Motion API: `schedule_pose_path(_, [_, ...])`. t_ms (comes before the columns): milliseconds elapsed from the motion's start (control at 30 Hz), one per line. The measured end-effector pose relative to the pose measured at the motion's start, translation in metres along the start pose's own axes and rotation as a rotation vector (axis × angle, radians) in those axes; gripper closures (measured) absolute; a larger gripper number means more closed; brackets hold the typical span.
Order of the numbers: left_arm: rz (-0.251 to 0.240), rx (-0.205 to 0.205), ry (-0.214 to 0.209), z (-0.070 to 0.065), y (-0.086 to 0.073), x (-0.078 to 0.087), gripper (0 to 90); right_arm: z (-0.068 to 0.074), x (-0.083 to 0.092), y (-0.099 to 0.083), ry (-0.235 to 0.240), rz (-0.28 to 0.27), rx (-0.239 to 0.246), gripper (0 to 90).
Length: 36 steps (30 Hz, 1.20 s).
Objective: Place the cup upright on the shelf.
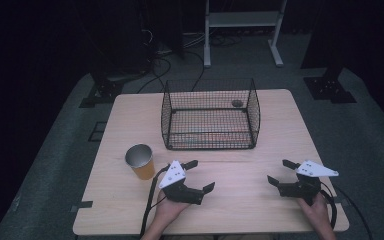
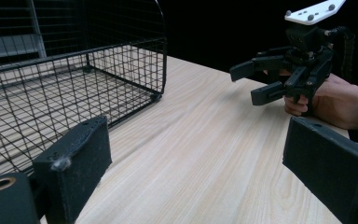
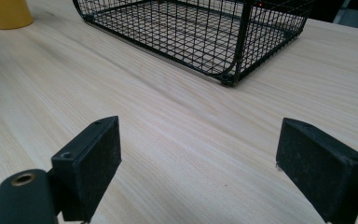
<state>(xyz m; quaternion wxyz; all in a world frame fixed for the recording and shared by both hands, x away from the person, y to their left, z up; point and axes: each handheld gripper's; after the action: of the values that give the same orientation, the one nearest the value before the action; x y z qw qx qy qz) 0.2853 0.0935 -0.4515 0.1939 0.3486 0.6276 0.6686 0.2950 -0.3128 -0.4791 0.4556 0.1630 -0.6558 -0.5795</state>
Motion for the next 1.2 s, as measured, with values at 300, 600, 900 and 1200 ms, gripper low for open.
schedule_pose_path(300, [-0.009,-0.004,0.01,0.004,0.006,0.006,3.9,-0.001,0.0,0.0,0.008,0.0,-0.009,12.9])
schedule_pose_path(600, [-0.043,-0.008,0.029,0.01,0.018,0.019,2.5,-0.001,0.0,0.0,0.009,0.003,-0.009,12.9])
schedule_pose_path(900, [-0.063,-0.035,0.062,0.018,0.03,0.033,2.5,-0.001,-0.001,0.0,0.007,0.006,-0.012,12.9])
schedule_pose_path(1200, [-0.066,-0.072,0.11,0.029,0.041,0.051,2.5,-0.002,-0.001,0.001,0.006,0.009,-0.01,12.9])
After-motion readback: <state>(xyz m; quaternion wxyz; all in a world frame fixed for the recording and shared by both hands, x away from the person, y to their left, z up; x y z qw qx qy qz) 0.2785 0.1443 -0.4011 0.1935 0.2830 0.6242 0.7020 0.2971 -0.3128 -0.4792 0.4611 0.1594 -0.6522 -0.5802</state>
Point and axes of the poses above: each handheld gripper's, and its own axes: x roughly backward along the jaws, y roughly out of its top, z roughly to its left, and after that the axes turned 13 degrees about y, right-handed
